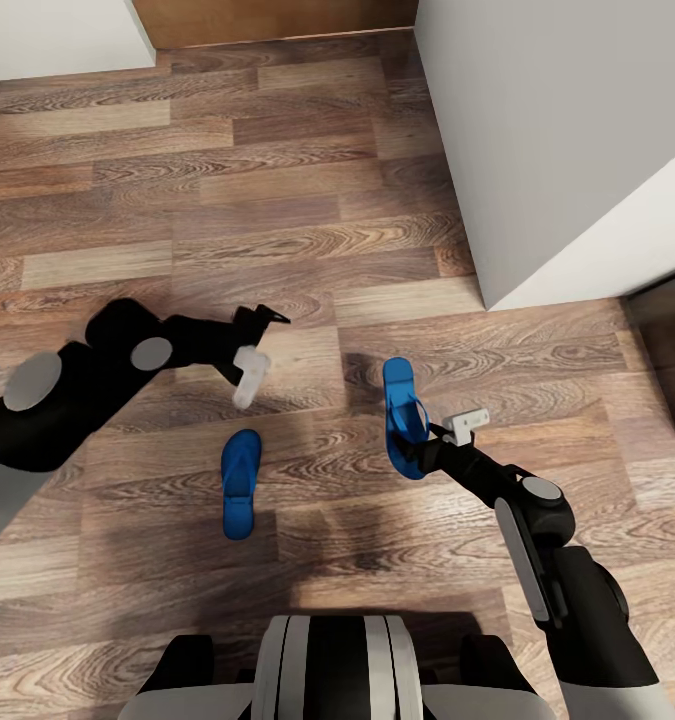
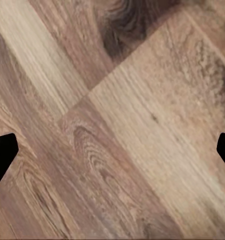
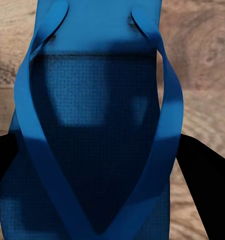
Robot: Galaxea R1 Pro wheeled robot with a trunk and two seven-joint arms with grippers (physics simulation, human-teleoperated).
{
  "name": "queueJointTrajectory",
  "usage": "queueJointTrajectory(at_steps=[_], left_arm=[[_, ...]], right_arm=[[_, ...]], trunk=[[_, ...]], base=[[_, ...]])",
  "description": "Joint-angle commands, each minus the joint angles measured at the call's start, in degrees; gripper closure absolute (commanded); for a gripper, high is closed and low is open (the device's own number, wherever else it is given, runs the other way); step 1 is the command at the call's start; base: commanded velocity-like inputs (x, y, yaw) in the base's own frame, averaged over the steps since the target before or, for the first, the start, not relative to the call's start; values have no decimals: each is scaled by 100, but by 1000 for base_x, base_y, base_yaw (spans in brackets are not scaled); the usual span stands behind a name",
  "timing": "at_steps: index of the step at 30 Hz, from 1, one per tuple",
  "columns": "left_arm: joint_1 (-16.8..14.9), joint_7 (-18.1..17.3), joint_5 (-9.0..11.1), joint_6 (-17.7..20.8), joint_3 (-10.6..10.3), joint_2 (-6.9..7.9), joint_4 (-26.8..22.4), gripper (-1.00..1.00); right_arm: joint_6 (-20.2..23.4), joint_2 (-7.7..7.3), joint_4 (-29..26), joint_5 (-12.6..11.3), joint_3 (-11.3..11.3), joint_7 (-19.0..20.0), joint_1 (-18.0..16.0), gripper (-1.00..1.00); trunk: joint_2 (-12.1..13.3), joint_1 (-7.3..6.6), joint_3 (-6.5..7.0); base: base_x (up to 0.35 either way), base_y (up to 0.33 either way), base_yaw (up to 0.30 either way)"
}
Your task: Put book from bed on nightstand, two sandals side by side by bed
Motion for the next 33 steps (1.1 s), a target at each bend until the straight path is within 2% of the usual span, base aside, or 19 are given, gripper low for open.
queueJointTrajectory(at_steps=[1,7,10,13,14,15,17,19,21,22,23,26,27,29,31,33], left_arm=[[-50,-21,-29,-268,-54,2,4,-100],[-298,-19,-34,-599,-357,50,27,-100],[-392,64,-60,-669,-421,74,42,-100],[-407,161,-82,-690,-221,81,62,-100],[-370,275,-106,-660,-29,75,71,-100],[-249,383,-184,-469,123,54,97,-100],[-115,437,-256,-234,224,26,143,-100],[-25,460,-332,-107,265,-13,226,-100],[32,478,-396,-181,261,-42,349,-100],[65,455,-410,-379,247,-63,531,-100],[66,288,-378,-578,233,-59,736,-100],[-18,-32,-305,-854,186,-38,927,-100],[-237,-241,-143,-1158,121,35,1030,-100],[-491,-307,14,-1382,-83,135,1055,-100],[-825,-333,218,-1558,-515,241,1081,-100],[-1212,-328,548,-1673,-1087,310,1121,-100]], right_arm=[[36,-3,-6,-25,-2,0,-3,100],[44,-3,-6,-26,-13,0,-22,100],[60,-3,-6,-24,-17,1,-32,100],[66,-3,-6,-22,-19,1,-35,100],[68,-3,-6,-24,-19,-2,-36,100],[69,-3,-6,-25,-18,-3,-37,100],[70,0,-6,-25,-18,-3,-37,100],[71,-1,-6,-24,-18,-5,-37,100],[71,-2,-6,-25,-18,-4,-38,100],[71,-2,-6,-24,-18,-4,-36,100],[71,-3,-6,-25,-18,-2,-33,100],[71,-3,-6,-24,-18,-3,-31,100],[71,-3,-6,-25,-18,-4,-30,100],[71,-3,-6,-26,-16,-4,-30,100],[71,-3,-6,-26,-17,-4,-30,100],[71,-3,-6,-24,-17,-2,-29,100]], trunk=[[-1,-1,-3],[-1,-1,-3],[-1,-1,-3],[-1,-1,-3],[-1,-1,-3],[-1,-1,-3],[-1,-1,-3],[-1,-1,-3],[-1,-1,-3],[-1,-1,-3],[-1,-1,-3],[-1,-1,-3],[-1,-1,-3],[-1,-1,-3],[-1,-1,-3],[-1,-1,-3]], base=[[0,0,0],[0,0,0],[0,0,0],[0,0,0],[0,0,0],[0,0,0],[0,0,0],[0,0,0],[0,0,0],[0,0,0],[0,0,0],[0,0,0],[0,0,0],[0,0,0],[0,0,0],[0,0,0]])
